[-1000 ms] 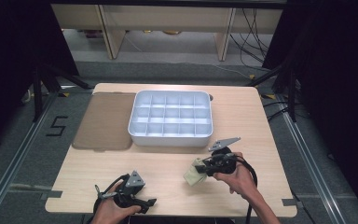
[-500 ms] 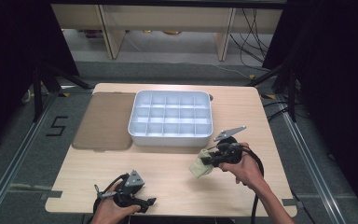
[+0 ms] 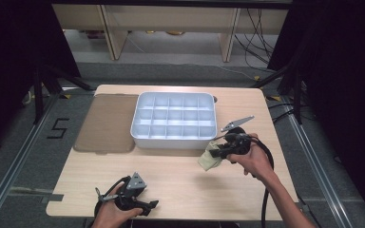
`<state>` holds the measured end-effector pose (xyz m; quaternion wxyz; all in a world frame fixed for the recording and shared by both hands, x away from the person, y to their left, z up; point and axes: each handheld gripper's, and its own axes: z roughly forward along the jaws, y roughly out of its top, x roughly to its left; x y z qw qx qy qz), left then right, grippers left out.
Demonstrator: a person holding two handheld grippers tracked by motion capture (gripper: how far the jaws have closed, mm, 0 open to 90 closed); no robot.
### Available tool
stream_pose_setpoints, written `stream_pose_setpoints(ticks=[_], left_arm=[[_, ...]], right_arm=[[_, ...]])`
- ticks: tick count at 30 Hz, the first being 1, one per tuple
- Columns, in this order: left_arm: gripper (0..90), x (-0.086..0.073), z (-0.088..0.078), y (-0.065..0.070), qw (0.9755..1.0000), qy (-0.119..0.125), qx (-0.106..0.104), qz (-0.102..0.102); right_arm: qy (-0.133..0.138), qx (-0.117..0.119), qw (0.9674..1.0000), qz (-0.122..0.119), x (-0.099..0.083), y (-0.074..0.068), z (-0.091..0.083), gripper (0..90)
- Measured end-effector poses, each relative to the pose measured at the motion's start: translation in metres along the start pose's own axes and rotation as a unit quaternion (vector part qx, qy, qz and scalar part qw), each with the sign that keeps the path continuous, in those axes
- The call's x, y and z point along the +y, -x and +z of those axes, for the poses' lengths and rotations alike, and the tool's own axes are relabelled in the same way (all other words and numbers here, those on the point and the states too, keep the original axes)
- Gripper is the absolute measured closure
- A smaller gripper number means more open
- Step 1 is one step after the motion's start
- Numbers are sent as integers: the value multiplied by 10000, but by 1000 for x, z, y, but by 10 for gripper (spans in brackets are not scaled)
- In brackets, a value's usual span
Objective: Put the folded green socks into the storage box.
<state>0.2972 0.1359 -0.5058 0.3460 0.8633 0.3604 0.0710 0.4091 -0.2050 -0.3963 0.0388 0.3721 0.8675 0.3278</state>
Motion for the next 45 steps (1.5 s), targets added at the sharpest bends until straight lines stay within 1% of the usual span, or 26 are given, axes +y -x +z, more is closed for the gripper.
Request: stream_pose_setpoints(ticks=[1,5,6,7,8,11,12,13,14,15,16,18,19,21,23,25,26,27,29,30,31,36,38,42,43,45], left_arm=[[262,0,0,0,10000,-10,0,10],[262,0,-1,-1,10000,-10,5,69],[263,0,-1,-1,10000,3,3,56],[262,0,-1,-1,10000,39,3,25],[262,0,-1,-1,10000,12,-7,96],[263,0,0,0,10000,53,6,-5],[262,0,0,0,10000,49,0,-15],[262,0,0,0,10000,34,-1,71],[263,0,0,0,10000,33,1,59],[263,0,0,0,10000,27,-4,73],[263,0,0,0,10000,33,-7,65],[262,0,0,0,10000,46,-6,-1],[262,0,0,0,10000,50,-14,-14],[262,0,0,0,10000,51,-13,-11],[262,0,0,0,10000,47,-12,-7],[263,0,0,0,10000,39,-8,67],[262,1,0,0,9999,37,-14,95],[263,0,0,1,10000,40,-12,8],[262,1,0,1,10000,47,7,44],[262,1,-1,1,9999,-3,-30,109],[262,1,1,2,10000,81,-39,23],[262,0,1,2,10000,59,-41,-17],[262,1,-1,1,9999,3,-34,113],[262,0,0,2,10000,53,-35,3],[262,1,0,2,10000,60,7,48],[262,0,1,2,10000,23,-16,48]], right_arm=[[-105,-5,9999,-11,2,1,-2,718],[-115,-1,9999,-15,8,3,-4,718],[-196,-86,9997,82,10,3,-6,718],[-76,-36,9999,-74,12,6,-6,718],[-133,-2,9999,-28,13,6,-7,718],[-120,-79,9998,-122,18,10,-11,718],[-194,-87,9998,67,20,8,-12,718],[-184,-126,9997,55,22,8,-13,718],[-235,-105,9997,18,23,10,-14,718],[-242,-213,9995,24,25,11,-15,718],[-273,-200,9994,117,26,10,-17,718],[-232,-186,9996,1,29,12,-18,717],[-296,-218,9993,119,32,11,-19,718],[-261,-218,9994,12,33,14,-19,718],[-343,-297,9989,109,36,14,-20,718],[-346,-348,9988,86,40,16,-20,718],[-284,-284,9992,12,41,18,-19,717],[-368,-310,9987,143,43,16,-20,718],[-334,-337,9989,-39,46,20,-19,718],[-361,-387,9986,-34,48,20,-18,717],[-368,-381,9986,33,49,20,-17,717],[-367,-508,9980,-49,59,25,-17,718],[-375,-560,9977,-32,63,27,-16,717],[-403,-635,9972,9,70,30,-12,717],[-391,-691,9968,-65,72,32,-12,717],[-413,-736,9964,-22,76,33,-11,717]])
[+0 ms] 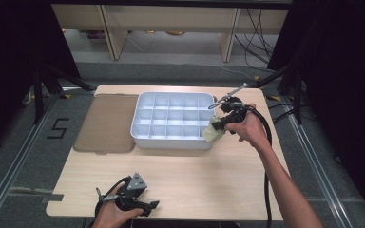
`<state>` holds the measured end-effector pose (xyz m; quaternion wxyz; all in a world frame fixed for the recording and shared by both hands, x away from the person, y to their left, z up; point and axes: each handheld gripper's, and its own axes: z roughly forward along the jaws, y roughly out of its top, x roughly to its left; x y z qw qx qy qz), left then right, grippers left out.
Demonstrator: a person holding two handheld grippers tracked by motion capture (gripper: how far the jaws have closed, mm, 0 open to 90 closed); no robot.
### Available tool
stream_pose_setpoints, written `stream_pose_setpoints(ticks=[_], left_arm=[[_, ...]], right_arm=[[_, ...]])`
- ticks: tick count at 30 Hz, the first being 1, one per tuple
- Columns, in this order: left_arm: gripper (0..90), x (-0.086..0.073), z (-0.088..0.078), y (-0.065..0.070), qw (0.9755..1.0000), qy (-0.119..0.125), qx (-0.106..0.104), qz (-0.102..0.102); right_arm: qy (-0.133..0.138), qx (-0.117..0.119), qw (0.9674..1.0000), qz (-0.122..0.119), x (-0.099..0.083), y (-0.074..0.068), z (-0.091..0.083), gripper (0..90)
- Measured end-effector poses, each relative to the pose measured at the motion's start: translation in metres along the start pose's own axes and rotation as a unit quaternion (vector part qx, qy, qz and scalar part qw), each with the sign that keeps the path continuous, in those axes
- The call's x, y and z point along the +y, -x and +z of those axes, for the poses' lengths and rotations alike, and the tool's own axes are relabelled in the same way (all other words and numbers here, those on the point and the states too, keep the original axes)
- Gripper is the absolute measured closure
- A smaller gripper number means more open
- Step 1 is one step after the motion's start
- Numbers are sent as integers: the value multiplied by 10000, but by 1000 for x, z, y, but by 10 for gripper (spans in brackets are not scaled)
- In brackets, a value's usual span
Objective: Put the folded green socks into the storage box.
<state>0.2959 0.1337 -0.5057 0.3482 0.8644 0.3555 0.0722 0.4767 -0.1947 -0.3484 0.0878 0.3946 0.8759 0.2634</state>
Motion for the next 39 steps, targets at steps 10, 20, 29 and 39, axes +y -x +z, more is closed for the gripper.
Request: stream_pose_setpoints(ticks=[10,20,29,39], left_arm=[[262,0,0,0,10000,3,-8,-2],[262,0,0,1,10000,30,-48,-23],[263,0,0,1,10000,13,-65,-28],[263,0,-1,1,10000,20,-64,-25]], right_arm=[[-94,-193,9998,40,14,6,9,717],[-280,-342,9990,34,22,9,27,717],[-469,-515,9975,-73,29,10,38,717],[-665,-600,9960,-26,31,12,52,717]])
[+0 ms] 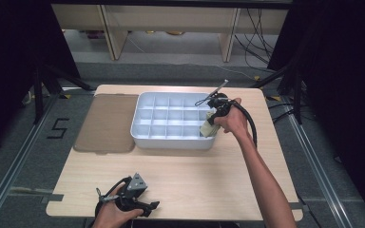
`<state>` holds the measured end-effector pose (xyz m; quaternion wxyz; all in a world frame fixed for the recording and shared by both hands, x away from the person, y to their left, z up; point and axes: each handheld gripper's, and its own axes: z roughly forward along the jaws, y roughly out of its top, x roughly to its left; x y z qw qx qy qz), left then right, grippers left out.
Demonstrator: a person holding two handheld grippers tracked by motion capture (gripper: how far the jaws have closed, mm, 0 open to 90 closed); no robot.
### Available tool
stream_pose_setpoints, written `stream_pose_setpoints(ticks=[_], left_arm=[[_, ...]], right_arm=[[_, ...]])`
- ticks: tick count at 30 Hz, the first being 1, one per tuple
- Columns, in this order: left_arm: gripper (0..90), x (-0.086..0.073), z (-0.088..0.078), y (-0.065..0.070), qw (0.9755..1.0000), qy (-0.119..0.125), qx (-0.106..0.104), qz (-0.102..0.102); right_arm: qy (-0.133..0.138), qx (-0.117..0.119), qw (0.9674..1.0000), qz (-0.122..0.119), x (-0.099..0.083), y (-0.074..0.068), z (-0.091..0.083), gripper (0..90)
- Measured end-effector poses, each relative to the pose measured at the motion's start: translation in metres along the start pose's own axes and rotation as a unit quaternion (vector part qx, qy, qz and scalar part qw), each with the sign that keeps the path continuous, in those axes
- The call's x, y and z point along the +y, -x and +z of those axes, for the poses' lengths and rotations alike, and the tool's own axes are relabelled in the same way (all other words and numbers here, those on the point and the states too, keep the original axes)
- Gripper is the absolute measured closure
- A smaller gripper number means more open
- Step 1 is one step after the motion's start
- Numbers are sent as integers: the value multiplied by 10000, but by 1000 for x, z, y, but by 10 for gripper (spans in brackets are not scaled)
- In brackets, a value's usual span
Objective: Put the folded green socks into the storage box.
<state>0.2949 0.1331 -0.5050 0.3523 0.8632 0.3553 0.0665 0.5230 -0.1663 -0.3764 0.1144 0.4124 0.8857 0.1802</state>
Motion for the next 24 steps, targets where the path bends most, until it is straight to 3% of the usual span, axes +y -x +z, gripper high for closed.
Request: stream_pose_setpoints(ticks=[8,12,14,24], left_arm=[[262,0,0,0,10000,-6,3,-1],[262,1,-1,0,9999,-36,4,107],[262,0,0,0,10000,1,-4,-2],[262,0,0,0,10000,-8,-8,2]], right_arm=[[-98,-137,9997,-154,2,-6,12,717],[-183,-164,9994,-226,1,-7,20,717],[-217,-179,9993,-243,0,-8,23,717],[-285,-202,9990,-285,-1,-9,29,717]])
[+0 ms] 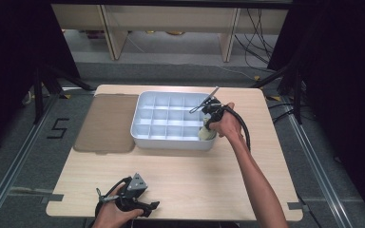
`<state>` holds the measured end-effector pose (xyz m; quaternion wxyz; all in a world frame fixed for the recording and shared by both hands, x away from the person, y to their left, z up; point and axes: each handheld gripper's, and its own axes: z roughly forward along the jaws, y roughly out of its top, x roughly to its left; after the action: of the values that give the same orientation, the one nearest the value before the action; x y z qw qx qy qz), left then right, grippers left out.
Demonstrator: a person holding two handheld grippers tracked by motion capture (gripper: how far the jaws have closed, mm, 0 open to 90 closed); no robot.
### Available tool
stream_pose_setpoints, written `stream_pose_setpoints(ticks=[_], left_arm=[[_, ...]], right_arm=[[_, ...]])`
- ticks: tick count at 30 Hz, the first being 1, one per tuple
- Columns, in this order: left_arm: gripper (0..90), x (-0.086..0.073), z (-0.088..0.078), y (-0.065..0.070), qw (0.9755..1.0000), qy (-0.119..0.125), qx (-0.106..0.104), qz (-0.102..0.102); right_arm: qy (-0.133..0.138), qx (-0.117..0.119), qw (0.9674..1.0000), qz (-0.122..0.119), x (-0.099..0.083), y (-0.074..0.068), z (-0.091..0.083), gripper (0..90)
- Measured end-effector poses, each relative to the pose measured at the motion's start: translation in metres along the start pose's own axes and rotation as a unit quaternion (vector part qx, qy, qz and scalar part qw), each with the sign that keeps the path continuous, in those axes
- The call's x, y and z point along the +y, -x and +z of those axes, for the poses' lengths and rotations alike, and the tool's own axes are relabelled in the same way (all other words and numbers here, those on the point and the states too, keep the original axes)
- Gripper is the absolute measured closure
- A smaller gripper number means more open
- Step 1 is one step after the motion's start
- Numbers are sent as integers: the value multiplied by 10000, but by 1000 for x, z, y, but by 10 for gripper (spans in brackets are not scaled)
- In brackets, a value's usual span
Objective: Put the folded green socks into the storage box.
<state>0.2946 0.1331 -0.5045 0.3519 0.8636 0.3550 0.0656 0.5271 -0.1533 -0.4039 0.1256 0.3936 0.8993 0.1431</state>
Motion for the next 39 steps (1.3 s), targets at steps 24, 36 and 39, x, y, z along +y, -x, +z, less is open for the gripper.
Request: stream_pose_setpoints(ticks=[24,36,39], left_arm=[[262,0,0,0,10000,-38,20,-4],[262,0,1,0,10000,-24,42,-37],[262,1,1,1,10000,-31,16,-1]], right_arm=[[-361,211,9991,-79,-7,-5,32,685],[205,364,9991,11,-7,4,4,555],[331,416,9985,133,-7,6,-4,647]])
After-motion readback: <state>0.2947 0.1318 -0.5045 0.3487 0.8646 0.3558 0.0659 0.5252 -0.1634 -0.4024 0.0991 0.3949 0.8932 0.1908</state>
